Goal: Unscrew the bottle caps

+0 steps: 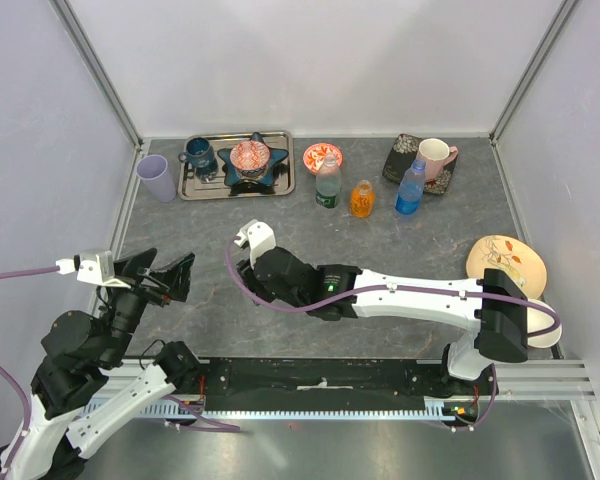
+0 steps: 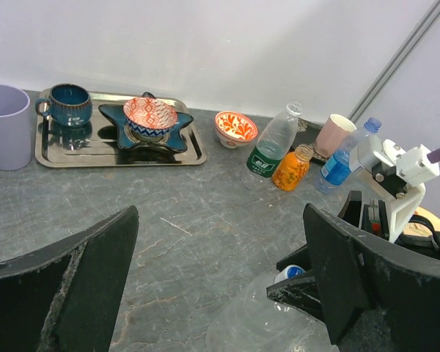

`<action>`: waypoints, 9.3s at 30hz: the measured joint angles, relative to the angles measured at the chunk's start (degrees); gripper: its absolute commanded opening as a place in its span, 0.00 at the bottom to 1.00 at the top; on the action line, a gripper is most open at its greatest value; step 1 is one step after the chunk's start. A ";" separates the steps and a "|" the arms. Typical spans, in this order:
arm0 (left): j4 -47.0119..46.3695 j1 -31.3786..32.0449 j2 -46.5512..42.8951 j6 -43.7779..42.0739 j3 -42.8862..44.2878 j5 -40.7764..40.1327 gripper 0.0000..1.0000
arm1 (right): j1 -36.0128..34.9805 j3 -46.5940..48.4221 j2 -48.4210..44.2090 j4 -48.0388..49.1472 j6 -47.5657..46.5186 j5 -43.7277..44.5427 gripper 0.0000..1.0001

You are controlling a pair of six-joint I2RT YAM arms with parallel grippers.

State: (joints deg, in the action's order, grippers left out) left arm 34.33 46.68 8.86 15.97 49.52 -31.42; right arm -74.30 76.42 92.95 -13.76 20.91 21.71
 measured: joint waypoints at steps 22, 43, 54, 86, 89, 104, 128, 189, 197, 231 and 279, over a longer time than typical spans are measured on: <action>-8.52 0.00 18.16 -3.39 4.37 16.15 1.00 | -0.04 6.78 -24.00 -16.52 4.55 3.91 0.00; -33.40 -0.07 46.07 2.01 10.03 73.72 1.00 | 0.44 7.63 -35.71 -25.88 9.03 -1.38 0.00; -37.97 -0.07 44.92 4.04 7.98 78.84 1.00 | 0.44 5.99 -36.15 -17.55 7.30 -0.96 0.00; -29.90 0.83 40.15 -0.33 5.86 62.45 0.49 | 0.57 11.69 -32.41 -14.75 7.50 3.91 0.82; -29.20 3.56 38.34 -2.86 5.35 51.04 0.47 | 0.57 14.67 -31.01 -15.15 8.46 7.98 0.80; -26.71 20.74 39.28 -14.93 4.48 9.53 0.43 | 0.59 23.37 -17.29 -20.81 11.17 17.38 0.75; -26.64 21.33 38.53 -16.11 4.44 5.99 0.43 | 5.16 20.63 -16.59 -21.00 14.73 13.53 0.47; -48.50 5.16 49.37 14.25 5.44 99.95 0.41 | 7.32 4.52 -38.14 -12.87 -23.61 -46.77 0.48; -35.76 5.16 48.76 5.18 10.45 89.46 0.42 | 7.15 7.43 -38.49 -15.91 -16.00 -31.41 0.90; -30.25 26.58 46.93 -27.76 9.22 -1.16 0.48 | 7.19 15.93 -24.00 -21.05 14.53 8.74 0.71; -28.76 25.79 43.82 -27.26 7.96 5.05 0.44 | 7.30 8.37 -28.89 -13.62 11.10 4.22 0.00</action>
State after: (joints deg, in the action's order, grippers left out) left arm 5.56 72.47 52.69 -11.29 57.47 -26.37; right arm -67.00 84.79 64.05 -27.38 32.01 25.93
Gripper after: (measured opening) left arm 0.667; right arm 0.394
